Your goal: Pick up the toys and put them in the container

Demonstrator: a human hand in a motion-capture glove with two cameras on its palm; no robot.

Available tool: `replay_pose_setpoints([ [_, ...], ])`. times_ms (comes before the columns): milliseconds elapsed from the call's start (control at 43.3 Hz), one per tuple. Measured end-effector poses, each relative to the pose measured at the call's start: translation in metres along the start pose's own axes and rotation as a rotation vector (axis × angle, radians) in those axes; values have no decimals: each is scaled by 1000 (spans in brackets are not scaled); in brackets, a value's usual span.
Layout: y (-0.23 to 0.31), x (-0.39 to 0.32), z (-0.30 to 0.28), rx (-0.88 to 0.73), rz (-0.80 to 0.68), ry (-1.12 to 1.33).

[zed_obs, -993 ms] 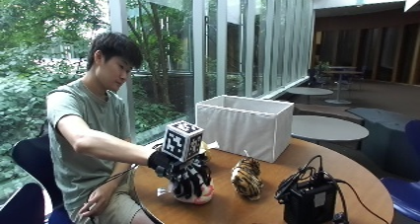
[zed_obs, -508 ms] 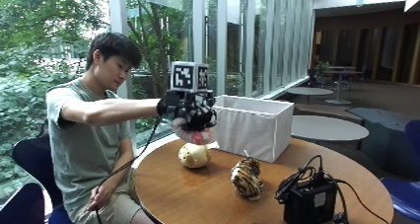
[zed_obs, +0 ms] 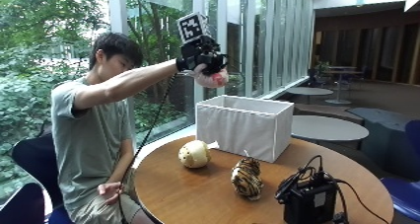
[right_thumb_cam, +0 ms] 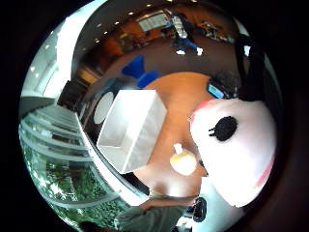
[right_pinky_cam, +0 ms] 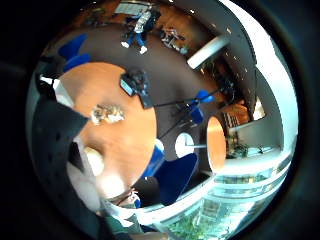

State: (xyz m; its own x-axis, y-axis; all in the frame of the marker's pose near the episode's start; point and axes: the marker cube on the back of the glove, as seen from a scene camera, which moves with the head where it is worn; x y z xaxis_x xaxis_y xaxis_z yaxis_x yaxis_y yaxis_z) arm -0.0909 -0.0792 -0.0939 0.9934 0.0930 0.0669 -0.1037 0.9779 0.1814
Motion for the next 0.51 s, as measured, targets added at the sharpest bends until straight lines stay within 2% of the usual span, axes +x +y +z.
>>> replay_pose_setpoints([
  [208,-5,-105,-15,75,-229,-78],
  [346,-5,-188,-8,56,-138,-259],
  [508,18,-277,20,29,-474,-226],
])
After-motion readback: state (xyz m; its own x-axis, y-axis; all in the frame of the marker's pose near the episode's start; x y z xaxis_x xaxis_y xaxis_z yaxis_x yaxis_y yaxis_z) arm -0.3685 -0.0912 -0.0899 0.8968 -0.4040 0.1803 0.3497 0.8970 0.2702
